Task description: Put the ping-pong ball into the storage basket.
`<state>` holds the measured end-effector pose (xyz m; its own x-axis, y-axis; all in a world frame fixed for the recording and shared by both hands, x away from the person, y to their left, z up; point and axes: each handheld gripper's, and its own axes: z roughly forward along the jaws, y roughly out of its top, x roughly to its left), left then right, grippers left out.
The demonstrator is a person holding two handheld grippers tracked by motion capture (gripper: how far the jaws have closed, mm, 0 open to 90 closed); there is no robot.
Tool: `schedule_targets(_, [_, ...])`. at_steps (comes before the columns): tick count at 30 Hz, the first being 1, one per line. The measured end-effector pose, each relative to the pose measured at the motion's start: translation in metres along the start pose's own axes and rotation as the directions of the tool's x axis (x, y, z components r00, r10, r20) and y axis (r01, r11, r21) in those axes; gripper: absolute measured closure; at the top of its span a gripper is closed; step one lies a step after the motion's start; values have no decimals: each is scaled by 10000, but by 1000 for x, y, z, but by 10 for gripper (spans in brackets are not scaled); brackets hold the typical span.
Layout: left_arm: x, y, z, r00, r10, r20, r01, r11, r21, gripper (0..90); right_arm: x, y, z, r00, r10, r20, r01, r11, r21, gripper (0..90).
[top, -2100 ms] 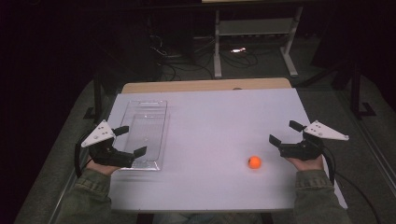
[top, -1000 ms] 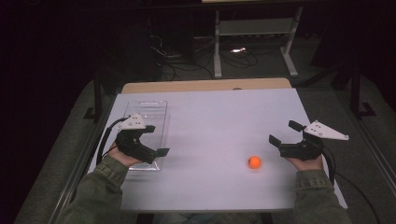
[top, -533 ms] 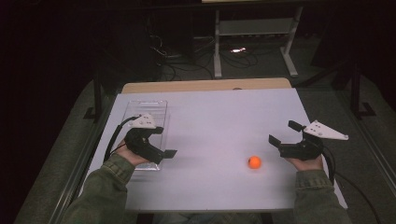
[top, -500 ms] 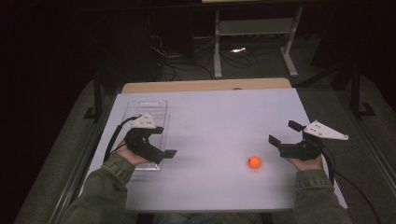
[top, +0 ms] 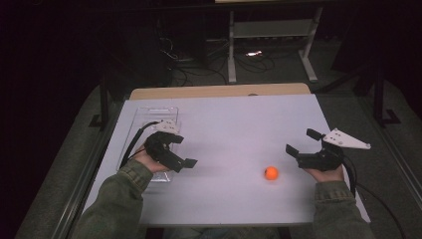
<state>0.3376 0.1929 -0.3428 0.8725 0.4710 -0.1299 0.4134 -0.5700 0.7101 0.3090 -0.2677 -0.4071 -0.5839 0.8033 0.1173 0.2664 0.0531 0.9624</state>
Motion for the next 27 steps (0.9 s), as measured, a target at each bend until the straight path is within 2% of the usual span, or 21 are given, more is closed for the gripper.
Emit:
schedule_targets(6, [-1,3,9,9997,141,214,-147,9995,280,0,0,0,0,10000,-4,-10,4,10000,-7,0])
schedule_targets(13, [-3,7,20,9987,106,496,-134,9982,578,0,0,0,1,10000,-20,-35,20,10000,10,0])
schedule_targets(27, [-11,15,42,9928,181,1186,-332,9914,1262,0,0,0,1,10000,-4,-46,4,10000,-7,0])
